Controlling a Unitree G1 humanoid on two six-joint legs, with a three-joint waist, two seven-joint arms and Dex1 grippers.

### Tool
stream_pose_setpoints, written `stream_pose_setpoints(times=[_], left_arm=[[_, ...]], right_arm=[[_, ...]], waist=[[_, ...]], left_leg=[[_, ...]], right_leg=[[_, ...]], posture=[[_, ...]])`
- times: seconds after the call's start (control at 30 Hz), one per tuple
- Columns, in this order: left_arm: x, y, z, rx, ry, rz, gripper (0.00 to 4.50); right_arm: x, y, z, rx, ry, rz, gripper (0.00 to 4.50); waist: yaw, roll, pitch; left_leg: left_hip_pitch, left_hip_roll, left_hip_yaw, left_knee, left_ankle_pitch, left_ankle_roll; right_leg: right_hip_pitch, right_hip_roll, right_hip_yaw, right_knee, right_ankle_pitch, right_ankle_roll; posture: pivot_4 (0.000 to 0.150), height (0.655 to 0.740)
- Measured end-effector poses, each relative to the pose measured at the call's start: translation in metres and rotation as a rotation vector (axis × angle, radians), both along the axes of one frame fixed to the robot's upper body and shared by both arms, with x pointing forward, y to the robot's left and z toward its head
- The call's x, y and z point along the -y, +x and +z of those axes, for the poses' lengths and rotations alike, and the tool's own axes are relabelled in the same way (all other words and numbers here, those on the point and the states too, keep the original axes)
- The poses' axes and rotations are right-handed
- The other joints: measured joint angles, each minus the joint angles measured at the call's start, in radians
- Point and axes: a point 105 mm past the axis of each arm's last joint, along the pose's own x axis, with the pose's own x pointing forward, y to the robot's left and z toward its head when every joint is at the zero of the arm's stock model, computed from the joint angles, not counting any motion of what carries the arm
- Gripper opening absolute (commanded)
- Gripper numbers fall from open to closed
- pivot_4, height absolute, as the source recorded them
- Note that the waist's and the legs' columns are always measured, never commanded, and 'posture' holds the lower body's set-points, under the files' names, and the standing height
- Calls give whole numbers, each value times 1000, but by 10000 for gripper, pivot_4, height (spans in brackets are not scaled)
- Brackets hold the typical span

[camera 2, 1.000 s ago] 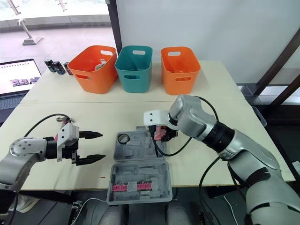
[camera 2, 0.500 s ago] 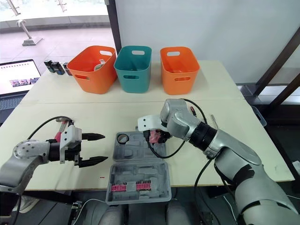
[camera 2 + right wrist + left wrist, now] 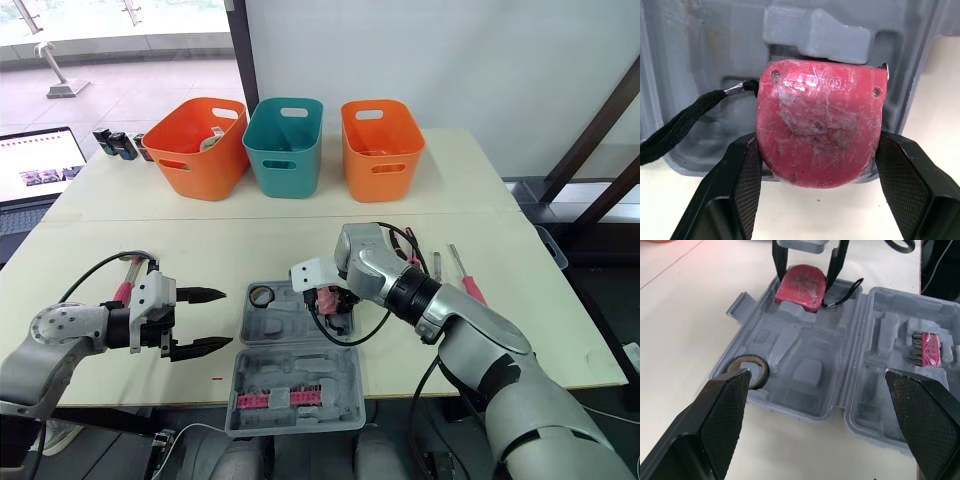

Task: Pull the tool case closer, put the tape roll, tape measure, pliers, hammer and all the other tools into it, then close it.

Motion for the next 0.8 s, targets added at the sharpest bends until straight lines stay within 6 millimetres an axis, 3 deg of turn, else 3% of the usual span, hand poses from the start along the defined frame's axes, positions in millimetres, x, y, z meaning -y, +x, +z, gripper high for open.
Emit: stream_pose_setpoints(times=[0.6, 0.8], left_arm=[[0, -1, -1, -5, 0, -1, 45000], [0, -1, -1, -6, 0, -3, 45000]], right_arm=[[-2, 4, 2, 17, 11, -4, 28340], [-6, 5, 15, 35, 68, -22, 28340]], waist=[[-1, 0, 0], [-1, 0, 0]], left_leg=[[0, 0, 0, 0, 0, 0], [0, 0, 0, 0, 0, 0]], right_leg=[[0, 0, 0, 0, 0, 0], [0, 0, 0, 0, 0, 0]], posture=[[1500, 7400], [1500, 7400]])
